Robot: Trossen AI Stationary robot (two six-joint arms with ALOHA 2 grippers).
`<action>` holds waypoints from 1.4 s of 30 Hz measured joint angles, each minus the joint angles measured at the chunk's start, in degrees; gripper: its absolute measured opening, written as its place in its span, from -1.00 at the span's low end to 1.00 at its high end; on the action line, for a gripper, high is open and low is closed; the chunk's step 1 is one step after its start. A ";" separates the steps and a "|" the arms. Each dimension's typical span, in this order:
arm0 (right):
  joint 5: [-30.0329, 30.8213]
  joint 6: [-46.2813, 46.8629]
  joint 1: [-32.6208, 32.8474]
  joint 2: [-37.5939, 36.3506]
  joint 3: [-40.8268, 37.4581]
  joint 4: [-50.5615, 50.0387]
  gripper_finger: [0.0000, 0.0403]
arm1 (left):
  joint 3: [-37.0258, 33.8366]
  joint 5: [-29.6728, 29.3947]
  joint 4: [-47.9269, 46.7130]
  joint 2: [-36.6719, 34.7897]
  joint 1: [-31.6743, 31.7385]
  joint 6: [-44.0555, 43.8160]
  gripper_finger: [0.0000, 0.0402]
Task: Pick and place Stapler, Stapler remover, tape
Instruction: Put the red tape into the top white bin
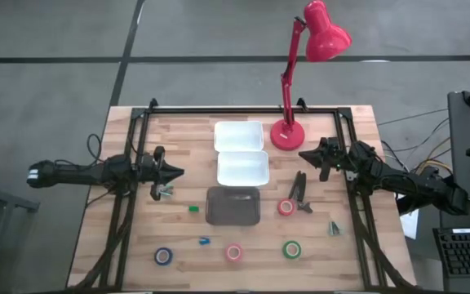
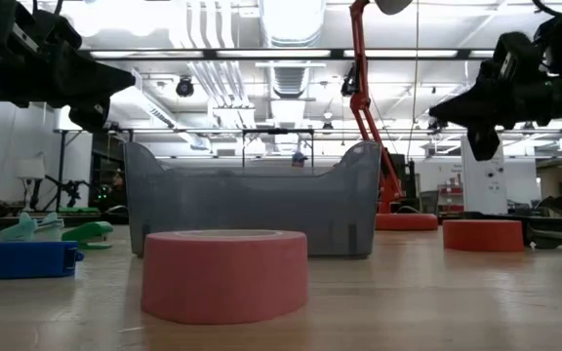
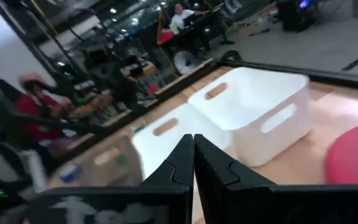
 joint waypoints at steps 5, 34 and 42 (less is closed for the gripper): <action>-6.59 1.54 4.48 1.25 0.00 3.05 -0.96 | 0.01 0.00 0.00 0.00 0.01 0.00 -0.85; 39.47 4.64 56.30 33.95 20.56 -6.95 -0.82 | -0.01 0.00 -0.02 0.01 -0.01 0.01 -0.85; 39.26 16.74 56.29 48.51 38.25 -39.08 -0.36 | -0.01 0.00 -0.02 0.00 0.01 -0.01 -0.85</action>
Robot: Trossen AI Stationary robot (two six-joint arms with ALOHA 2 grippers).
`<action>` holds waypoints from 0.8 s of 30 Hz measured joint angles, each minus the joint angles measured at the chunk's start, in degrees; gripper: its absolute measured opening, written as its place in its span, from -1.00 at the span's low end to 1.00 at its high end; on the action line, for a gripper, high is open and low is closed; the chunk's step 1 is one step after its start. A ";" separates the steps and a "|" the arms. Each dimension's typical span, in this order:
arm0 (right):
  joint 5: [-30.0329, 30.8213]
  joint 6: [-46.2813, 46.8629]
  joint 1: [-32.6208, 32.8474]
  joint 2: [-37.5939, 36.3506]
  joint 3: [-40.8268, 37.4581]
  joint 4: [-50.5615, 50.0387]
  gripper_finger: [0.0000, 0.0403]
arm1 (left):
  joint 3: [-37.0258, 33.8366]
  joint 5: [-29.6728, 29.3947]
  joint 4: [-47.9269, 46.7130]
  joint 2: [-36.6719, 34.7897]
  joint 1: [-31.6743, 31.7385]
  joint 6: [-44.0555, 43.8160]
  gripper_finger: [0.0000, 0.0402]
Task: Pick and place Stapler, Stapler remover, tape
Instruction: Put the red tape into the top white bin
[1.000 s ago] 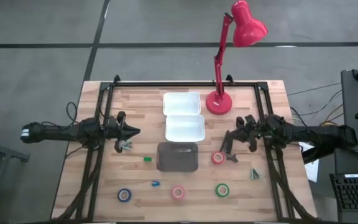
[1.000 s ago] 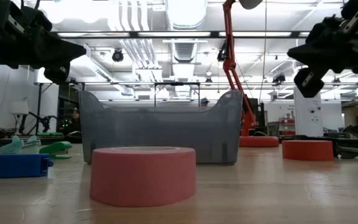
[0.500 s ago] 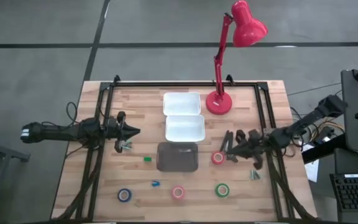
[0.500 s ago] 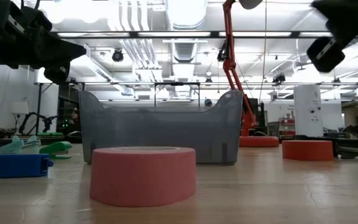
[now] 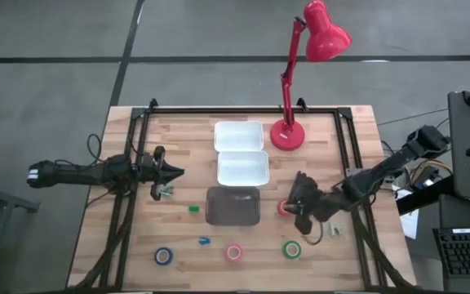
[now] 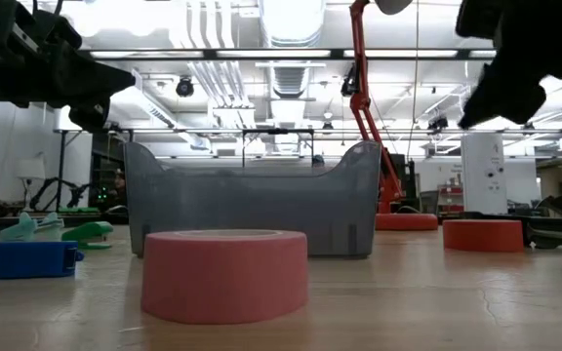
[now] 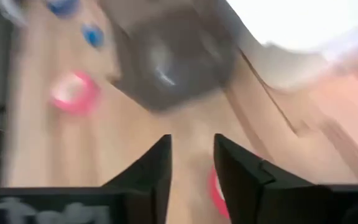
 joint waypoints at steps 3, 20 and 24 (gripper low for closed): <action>-1.45 -3.00 0.13 5.37 4.17 -2.93 -0.24 | 0.02 0.00 -0.02 0.02 -0.01 0.02 -0.85; -3.13 -8.15 -0.15 25.06 14.32 -15.67 -0.26 | 0.02 0.00 -0.17 0.07 -0.02 0.02 -0.85; -3.20 -7.92 -0.47 26.45 14.21 -15.78 -0.29 | 0.01 0.00 -0.23 0.07 -0.02 0.01 -0.85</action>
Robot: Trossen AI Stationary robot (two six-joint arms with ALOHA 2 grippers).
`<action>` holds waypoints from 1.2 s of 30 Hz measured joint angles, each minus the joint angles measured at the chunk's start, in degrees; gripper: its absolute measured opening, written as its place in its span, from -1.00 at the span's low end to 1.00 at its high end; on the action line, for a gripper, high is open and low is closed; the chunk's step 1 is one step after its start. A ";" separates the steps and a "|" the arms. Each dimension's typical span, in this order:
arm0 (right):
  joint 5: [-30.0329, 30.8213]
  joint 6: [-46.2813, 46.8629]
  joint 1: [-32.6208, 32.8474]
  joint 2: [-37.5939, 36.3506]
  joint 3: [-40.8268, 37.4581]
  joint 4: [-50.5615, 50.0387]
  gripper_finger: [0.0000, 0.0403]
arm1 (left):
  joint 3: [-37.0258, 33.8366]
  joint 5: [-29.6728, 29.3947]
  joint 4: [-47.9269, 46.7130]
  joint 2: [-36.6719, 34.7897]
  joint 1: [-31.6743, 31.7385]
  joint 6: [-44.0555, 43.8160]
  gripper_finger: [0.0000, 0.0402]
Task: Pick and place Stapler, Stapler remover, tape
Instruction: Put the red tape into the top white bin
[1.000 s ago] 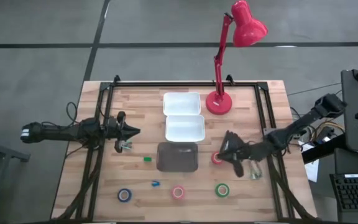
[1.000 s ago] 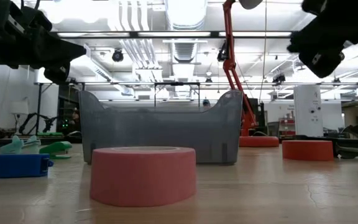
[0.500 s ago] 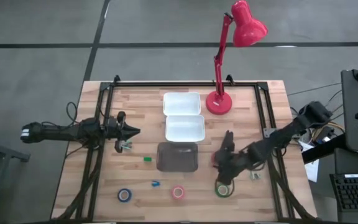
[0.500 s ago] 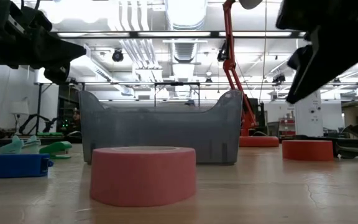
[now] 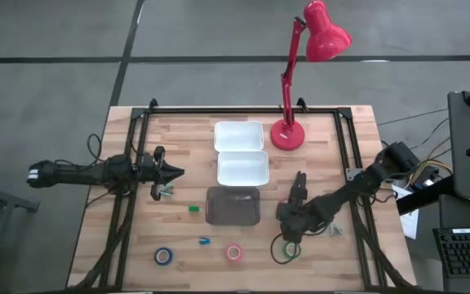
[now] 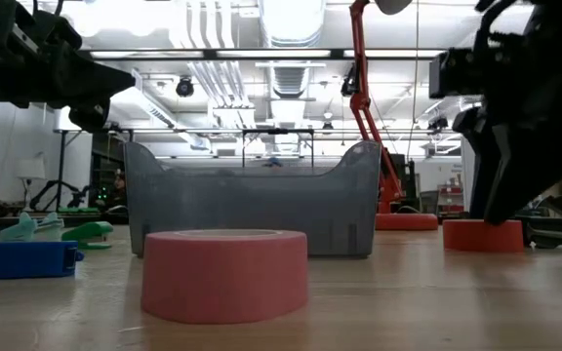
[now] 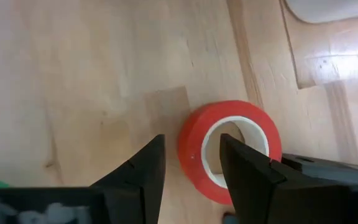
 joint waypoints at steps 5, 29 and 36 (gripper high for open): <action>-0.06 1.64 -0.18 0.87 -0.61 -0.16 -0.29 | 0.00 0.00 -0.10 0.00 0.00 0.01 -0.85; -3.01 4.08 -0.80 0.77 -0.94 0.90 -0.78 | -0.01 0.00 -0.19 -0.02 0.00 -0.01 -0.85; -2.99 1.41 -1.07 0.17 1.75 0.83 -0.82 | 0.01 0.00 -0.19 -0.02 0.00 0.01 -0.85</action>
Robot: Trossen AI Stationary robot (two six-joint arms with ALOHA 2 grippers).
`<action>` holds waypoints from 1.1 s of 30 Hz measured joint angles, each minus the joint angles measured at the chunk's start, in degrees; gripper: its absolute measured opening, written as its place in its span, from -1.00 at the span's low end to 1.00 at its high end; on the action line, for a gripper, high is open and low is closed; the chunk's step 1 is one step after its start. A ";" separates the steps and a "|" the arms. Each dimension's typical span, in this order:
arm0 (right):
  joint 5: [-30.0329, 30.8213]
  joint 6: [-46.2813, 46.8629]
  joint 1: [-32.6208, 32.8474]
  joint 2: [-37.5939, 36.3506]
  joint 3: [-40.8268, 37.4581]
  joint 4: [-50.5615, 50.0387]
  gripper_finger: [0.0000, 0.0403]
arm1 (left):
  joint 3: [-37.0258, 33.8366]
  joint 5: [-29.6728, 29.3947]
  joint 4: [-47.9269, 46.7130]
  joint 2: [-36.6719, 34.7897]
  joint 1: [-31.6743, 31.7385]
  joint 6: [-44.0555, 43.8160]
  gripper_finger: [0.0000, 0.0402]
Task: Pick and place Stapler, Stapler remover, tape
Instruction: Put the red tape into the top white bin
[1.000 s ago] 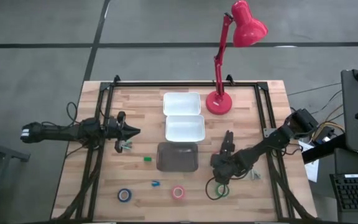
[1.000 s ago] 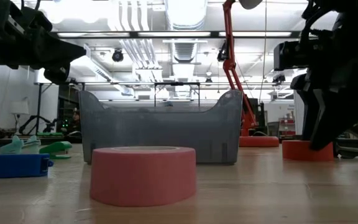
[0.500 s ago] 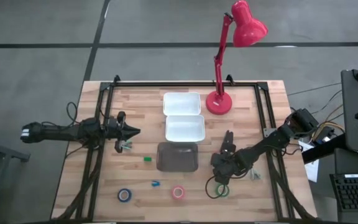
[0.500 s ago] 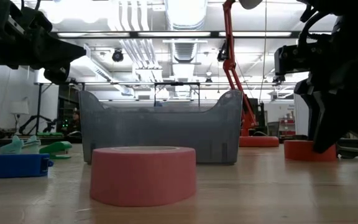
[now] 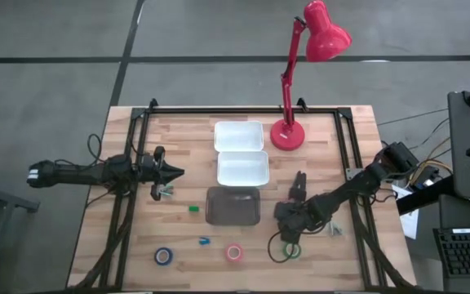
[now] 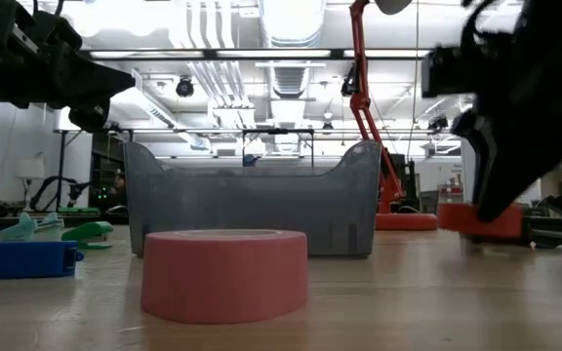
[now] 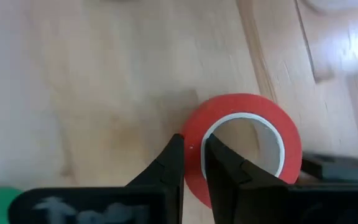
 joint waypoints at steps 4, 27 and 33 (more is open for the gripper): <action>0.79 -4.06 -0.51 -0.19 4.16 -0.61 -0.80 | -0.01 0.00 0.00 0.00 0.00 -0.01 -0.85; 5.16 -33.12 -15.83 -0.25 25.92 -2.80 -0.79 | -0.02 0.00 0.00 0.00 0.01 0.00 -0.85; 1.49 -33.07 -23.74 -0.10 25.45 -0.21 -0.79 | -0.02 0.00 0.00 0.00 0.00 -0.02 -0.85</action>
